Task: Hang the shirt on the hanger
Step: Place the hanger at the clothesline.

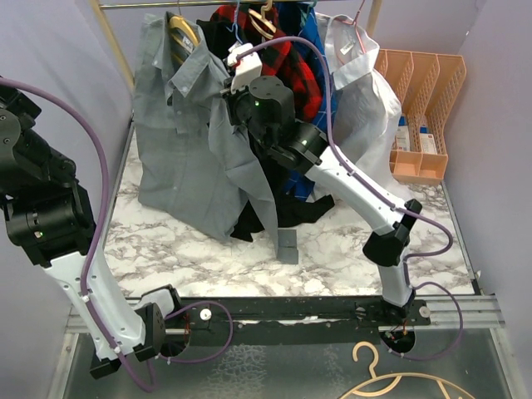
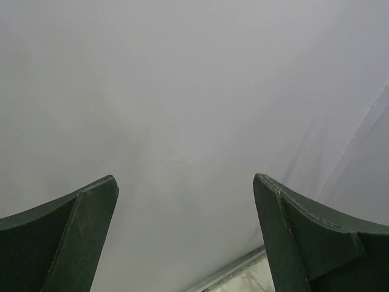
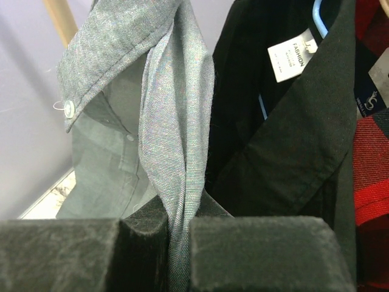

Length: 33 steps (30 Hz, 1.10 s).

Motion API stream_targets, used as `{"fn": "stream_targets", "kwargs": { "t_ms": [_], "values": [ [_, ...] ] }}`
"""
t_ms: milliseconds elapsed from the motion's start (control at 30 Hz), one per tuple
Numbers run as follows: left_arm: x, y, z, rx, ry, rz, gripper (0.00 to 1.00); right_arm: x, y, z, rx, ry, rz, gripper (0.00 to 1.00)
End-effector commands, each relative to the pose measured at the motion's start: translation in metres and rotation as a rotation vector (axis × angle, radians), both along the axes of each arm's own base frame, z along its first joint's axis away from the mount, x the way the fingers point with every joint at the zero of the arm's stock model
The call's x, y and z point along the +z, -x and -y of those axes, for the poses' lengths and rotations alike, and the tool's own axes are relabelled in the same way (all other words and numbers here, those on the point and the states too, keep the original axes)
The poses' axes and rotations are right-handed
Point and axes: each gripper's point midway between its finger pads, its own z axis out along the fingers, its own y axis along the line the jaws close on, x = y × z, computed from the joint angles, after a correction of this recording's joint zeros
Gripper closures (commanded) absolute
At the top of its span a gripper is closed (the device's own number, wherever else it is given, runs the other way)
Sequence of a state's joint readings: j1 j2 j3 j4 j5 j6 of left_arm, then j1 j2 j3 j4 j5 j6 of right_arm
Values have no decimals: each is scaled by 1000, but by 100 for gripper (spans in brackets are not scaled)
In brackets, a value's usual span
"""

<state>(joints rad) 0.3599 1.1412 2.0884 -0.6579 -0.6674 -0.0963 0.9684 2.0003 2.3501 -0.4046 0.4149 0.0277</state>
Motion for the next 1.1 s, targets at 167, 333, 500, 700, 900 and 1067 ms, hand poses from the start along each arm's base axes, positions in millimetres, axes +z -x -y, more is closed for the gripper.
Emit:
{"fn": "stream_targets", "kwargs": {
  "t_ms": [167,333,500,700,900,1067],
  "values": [
    [-17,-9,1,-7,-9,-57,4,6,-18,-6,-60,-30,37,99],
    [-30,-16,1,-12,-6,-95,4,-6,-24,-10,-73,-13,28,99],
    [-43,-24,0,-17,-3,-134,5,-14,-30,-12,-68,6,33,99],
    [-50,-31,0,-31,3,-151,5,-13,-19,-14,3,12,68,21],
    [-53,-35,-1,-29,4,-164,5,25,3,23,-32,-95,147,17],
    [-59,-47,0,-61,10,-184,3,25,39,84,-117,-221,52,14]
  ]
}}
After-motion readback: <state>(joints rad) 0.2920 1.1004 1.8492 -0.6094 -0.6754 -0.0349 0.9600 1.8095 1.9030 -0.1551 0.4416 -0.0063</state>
